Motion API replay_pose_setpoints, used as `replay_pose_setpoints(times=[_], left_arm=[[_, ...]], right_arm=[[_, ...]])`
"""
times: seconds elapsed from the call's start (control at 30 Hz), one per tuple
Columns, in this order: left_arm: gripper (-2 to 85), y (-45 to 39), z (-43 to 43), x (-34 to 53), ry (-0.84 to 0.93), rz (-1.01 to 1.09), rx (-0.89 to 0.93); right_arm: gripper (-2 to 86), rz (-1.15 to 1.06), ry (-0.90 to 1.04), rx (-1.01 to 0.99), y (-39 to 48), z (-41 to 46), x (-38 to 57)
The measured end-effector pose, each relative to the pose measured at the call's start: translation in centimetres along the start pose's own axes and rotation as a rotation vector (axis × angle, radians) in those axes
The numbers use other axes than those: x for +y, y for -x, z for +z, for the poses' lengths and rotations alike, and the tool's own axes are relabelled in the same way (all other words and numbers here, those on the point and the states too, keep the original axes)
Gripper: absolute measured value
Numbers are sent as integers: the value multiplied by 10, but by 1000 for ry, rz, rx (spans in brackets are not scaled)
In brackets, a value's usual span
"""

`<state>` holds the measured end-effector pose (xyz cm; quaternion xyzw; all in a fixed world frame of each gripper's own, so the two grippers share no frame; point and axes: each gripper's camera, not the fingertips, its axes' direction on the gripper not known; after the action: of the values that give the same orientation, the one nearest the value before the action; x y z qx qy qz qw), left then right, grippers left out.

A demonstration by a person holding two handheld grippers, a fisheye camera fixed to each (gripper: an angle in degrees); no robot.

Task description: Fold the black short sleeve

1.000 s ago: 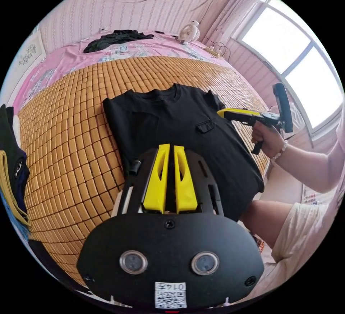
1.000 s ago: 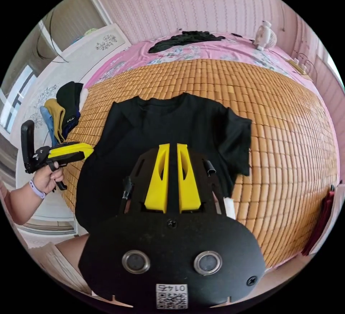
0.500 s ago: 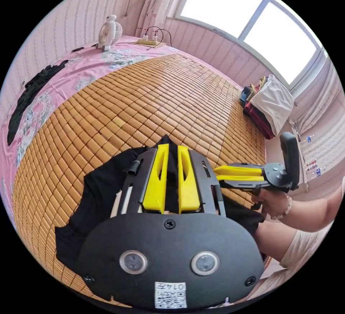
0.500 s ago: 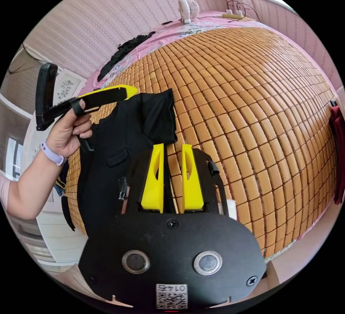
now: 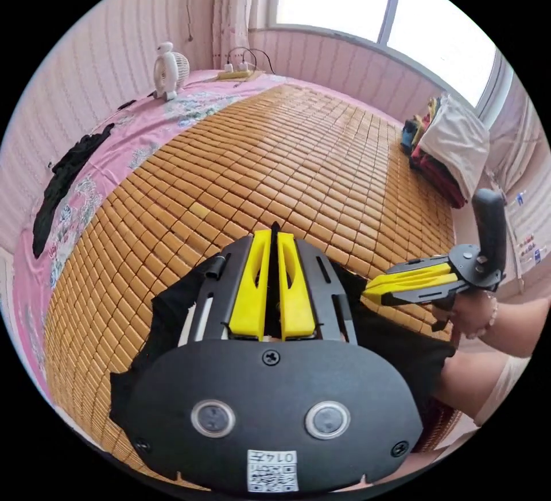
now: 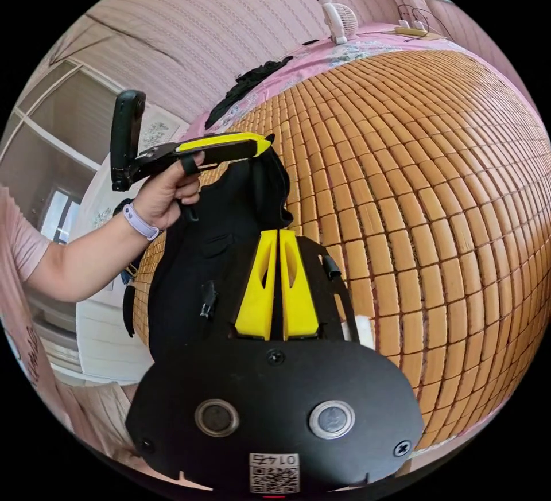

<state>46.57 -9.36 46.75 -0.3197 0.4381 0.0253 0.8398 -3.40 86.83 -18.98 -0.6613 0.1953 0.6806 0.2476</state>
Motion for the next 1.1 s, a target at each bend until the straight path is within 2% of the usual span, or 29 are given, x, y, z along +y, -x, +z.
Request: replay_pose_setpoints(times=[0.1,0.17,0.27,0.57,0.67,0.83,0.97,1.1], left_arm=[[33,29,-51,58,-83,-142,27],[73,58,-70,115,-77,-291,120],[85,88,-88,173,-17,-436,174],[80,177,-171,283,-88,-722,-151],[108,213,-169,303,-81,-822,-147],[107,246,-155,297,-72,-797,-128],[47,270,-146,290,-13,-772,-101],[4,287,-157,285,-23,-756,-81]], right_arm=[[10,-103,58,-36,14,-9,9],[14,-123,115,2,19,-10,12],[22,-164,158,65,23,-9,6],[83,-136,97,113,21,53,-89],[84,-120,103,138,21,72,-111],[46,-177,200,128,34,92,-131],[21,-229,260,100,40,93,-144],[12,-218,222,83,35,81,-168]])
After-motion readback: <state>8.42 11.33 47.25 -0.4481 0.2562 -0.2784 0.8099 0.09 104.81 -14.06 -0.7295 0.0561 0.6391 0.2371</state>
